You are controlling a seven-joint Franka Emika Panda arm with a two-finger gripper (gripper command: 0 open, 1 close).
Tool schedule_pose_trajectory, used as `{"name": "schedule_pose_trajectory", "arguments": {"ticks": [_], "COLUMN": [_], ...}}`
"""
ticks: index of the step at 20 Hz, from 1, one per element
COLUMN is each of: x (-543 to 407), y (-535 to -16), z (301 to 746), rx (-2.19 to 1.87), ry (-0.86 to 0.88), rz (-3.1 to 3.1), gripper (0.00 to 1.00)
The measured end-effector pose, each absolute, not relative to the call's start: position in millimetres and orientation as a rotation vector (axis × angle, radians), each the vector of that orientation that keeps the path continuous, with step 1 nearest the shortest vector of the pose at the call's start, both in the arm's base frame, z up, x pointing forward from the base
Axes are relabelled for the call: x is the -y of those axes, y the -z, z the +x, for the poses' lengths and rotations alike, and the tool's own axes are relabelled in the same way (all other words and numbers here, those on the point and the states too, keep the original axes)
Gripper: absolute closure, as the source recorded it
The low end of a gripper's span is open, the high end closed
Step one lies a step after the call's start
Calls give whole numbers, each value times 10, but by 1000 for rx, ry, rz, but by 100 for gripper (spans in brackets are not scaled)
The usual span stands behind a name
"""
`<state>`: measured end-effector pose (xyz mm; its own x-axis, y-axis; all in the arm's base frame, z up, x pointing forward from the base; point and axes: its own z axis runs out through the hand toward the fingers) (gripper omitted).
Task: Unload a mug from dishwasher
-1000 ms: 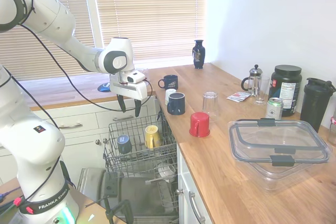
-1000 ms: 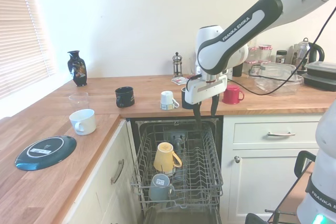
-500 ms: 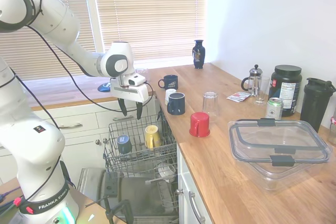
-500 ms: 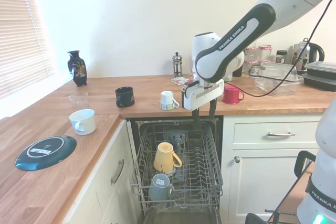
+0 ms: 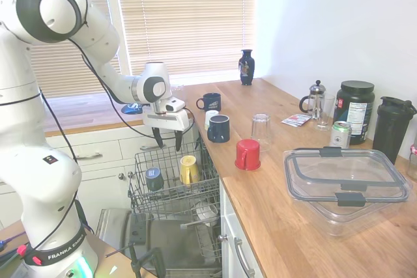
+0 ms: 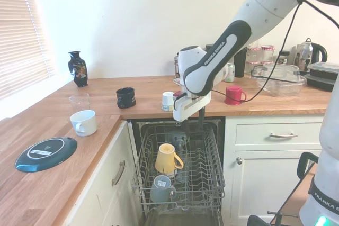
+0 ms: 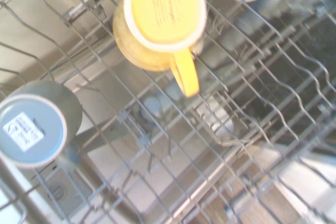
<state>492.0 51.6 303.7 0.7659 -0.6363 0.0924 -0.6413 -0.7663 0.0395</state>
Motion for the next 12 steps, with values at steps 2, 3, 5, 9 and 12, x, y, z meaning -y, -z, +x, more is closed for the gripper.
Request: {"name": "schedule_pose_trajectory", "arguments": {"ticks": [2, 3, 5, 9, 12], "x": [-620, -677, -769, -854, -834], "y": [-2914, -2854, -2738, -2478, -2305], "z": [5027, 5080, 5190, 5337, 5393], "rx": [1027, 1017, 1004, 993, 995], "ry": [-113, -115, -113, -103, -93], "rz": [2888, 2887, 2886, 2889, 2882], "gripper": [0, 0, 0, 0, 0]}}
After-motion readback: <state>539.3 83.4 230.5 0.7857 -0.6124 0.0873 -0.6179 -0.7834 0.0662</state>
